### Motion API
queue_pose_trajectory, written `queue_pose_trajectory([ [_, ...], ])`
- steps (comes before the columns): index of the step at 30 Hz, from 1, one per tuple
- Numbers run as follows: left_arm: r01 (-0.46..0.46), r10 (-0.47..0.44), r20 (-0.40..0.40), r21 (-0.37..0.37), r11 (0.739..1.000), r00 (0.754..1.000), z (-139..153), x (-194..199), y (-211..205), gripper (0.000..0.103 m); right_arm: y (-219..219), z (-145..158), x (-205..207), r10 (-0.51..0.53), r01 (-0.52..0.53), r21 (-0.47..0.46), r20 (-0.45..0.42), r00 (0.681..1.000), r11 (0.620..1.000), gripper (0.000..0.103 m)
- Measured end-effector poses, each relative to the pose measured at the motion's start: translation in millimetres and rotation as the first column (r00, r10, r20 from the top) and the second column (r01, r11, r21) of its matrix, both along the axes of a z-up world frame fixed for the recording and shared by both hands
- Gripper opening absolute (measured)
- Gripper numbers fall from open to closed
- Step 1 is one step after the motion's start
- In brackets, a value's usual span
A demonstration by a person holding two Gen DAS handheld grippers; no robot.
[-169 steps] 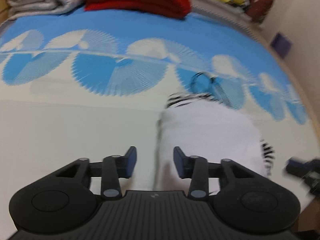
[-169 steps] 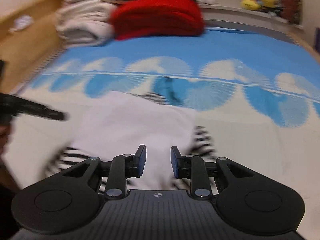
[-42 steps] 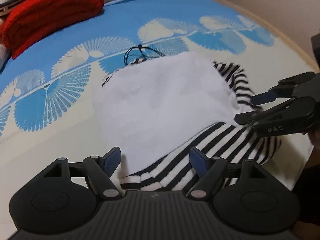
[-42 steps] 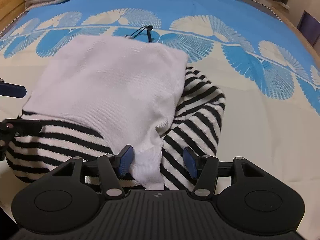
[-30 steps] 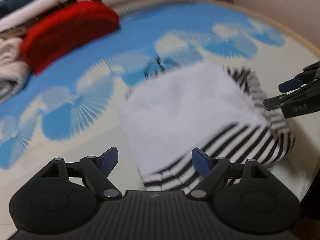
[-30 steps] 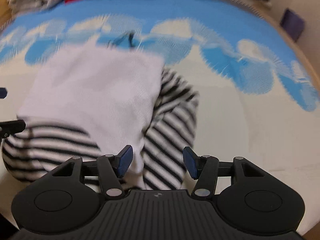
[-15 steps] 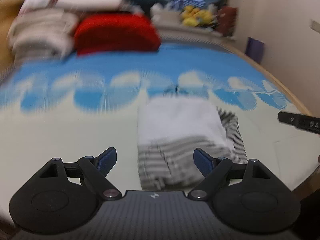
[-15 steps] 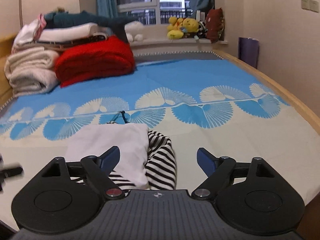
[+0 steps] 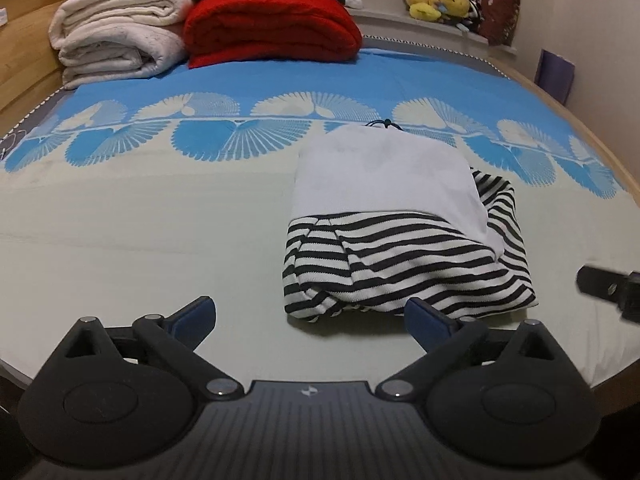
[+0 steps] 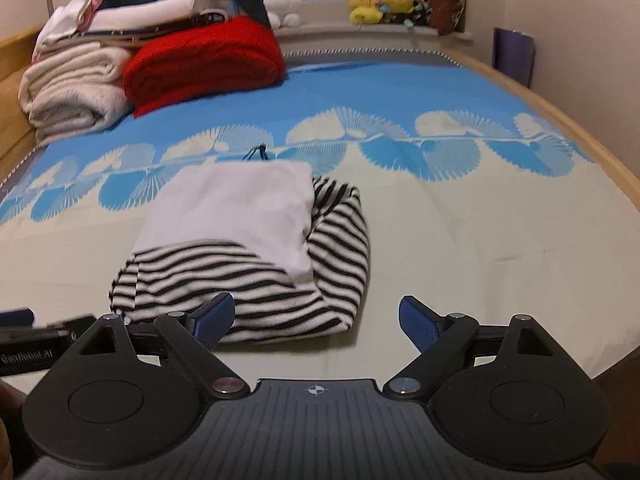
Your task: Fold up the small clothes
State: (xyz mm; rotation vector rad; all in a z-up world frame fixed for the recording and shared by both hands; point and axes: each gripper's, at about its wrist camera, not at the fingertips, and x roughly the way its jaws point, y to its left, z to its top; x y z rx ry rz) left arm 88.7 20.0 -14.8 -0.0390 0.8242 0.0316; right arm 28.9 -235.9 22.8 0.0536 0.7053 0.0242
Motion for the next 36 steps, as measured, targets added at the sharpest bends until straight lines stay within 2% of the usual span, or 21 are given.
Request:
queue_pose_trajectory([
  [7,0.044,-0.044,0.006,0.024,0.999,0.999,-3,0,-7,0.102,13,-7,2,0.049,-0.050,-0.042,-0.019,0.999,0.998,0.090],
  [13,0.075,-0.075,-0.005,-0.008,0.997,0.997,-7,-1,-8,0.102,20,-9,4,0.078,-0.079,-0.058,-0.029,0.997,0.995,0.090],
  [36,0.092,-0.092,-0.003,-0.036,0.995,0.996,-8,3,-15,0.102,31,-15,9,0.125,-0.130,-0.095,-0.050,0.991,0.987,0.090],
])
